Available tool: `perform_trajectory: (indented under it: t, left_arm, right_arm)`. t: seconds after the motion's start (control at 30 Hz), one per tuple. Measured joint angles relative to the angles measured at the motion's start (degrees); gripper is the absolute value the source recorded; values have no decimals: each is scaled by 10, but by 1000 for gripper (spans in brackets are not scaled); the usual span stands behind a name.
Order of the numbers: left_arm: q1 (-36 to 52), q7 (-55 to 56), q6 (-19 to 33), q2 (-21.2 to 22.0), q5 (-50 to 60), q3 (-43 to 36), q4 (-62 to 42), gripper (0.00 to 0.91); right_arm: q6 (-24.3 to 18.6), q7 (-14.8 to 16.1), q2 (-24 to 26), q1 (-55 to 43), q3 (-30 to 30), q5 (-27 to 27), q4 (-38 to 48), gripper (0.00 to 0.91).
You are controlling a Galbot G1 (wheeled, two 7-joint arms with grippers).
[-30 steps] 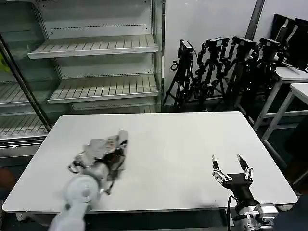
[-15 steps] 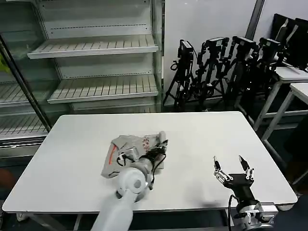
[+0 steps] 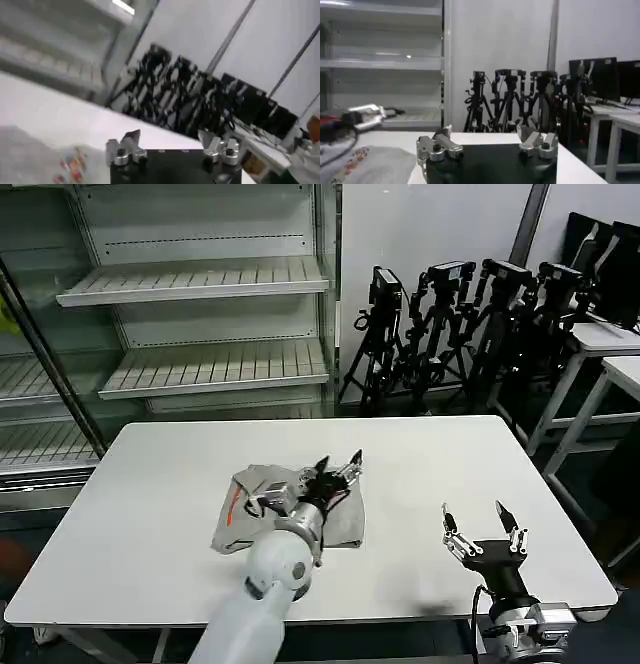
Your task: Fold and organize the clothes.
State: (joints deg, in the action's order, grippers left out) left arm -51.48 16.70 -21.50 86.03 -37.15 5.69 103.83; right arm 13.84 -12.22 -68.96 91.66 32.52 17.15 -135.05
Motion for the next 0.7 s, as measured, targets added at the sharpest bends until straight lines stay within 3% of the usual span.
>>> perform_trajectory:
  t: [0.27, 0.7]
  left_arm:
    - [-96, -37, 45, -40, 107, 75, 100, 907]
    - [-295, -92, 107, -36, 268, 197, 231, 907]
  right_arm:
    - [-13, -4, -10, -13, -19, -25, 9, 907]
    - [-24, -8, -25, -41, -67, -54, 37, 907]
